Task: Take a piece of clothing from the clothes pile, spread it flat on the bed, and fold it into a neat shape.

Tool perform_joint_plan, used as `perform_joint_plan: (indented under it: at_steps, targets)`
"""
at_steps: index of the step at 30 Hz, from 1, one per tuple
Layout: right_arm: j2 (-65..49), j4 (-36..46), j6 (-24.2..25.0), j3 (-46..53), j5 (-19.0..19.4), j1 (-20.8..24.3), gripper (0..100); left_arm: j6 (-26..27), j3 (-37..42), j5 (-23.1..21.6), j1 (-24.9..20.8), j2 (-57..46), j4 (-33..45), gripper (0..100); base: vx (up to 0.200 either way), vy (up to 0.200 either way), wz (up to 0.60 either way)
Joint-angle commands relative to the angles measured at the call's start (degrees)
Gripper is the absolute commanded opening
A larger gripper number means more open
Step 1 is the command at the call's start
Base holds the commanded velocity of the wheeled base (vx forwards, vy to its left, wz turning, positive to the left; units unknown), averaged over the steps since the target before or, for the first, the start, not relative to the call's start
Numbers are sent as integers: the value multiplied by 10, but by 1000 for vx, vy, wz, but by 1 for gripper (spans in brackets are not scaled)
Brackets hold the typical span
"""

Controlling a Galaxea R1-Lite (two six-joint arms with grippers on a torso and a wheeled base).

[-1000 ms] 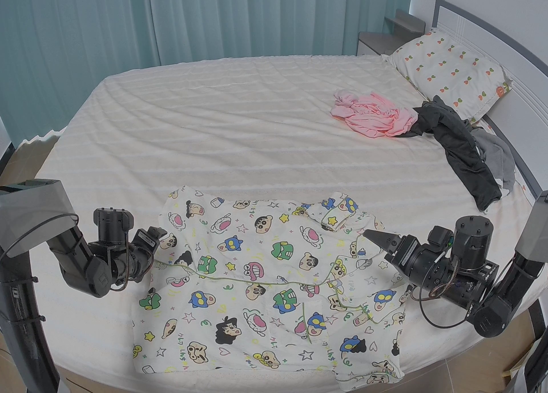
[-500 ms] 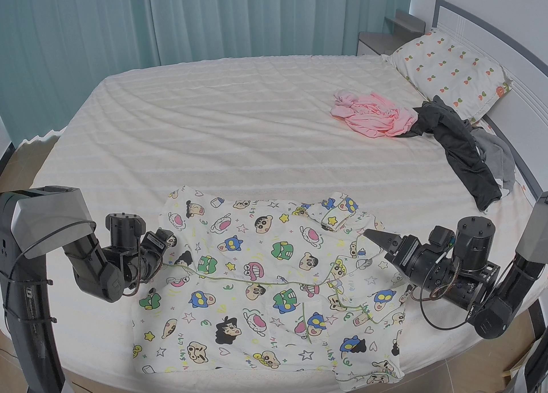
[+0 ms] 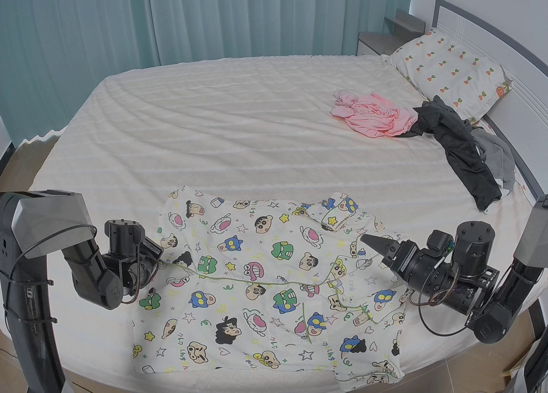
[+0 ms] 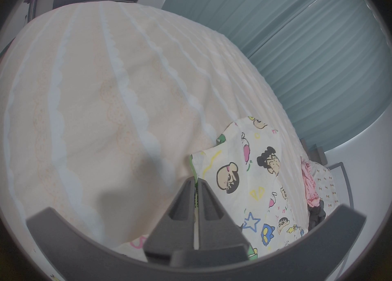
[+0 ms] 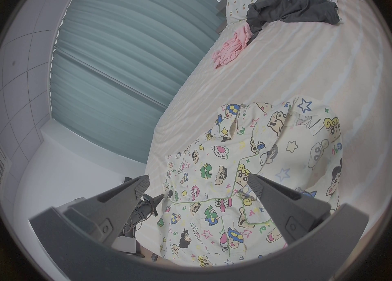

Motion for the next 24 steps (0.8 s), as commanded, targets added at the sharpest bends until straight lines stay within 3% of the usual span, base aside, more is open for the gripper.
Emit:
perform_joint_plan:
  at_steps: [1, 6, 11, 23, 24]
  targets:
    - [2, 0, 0, 0, 0, 2, 100, 3, 37, 8, -2, -15, -30, 0, 0, 0, 0]
    - [8, 0, 2, 4, 6, 2, 100, 9, 132, 9, -5, -28, -112, 0, 0, 0, 0]
    - [16, 0, 3, 4, 7, 2, 100, 12, 174, 11, -4, -23, -175, 0, 0, 0, 0]
    - [12, -1, 2, 9, 4, 16, 100, 11, 182, 31, 0, -22, -186, 0, 0, 0, 0]
    - [12, -1, 2, 9, 4, 16, 100, 11, 183, 31, 0, -22, -186, 100, 0, 0, 0]
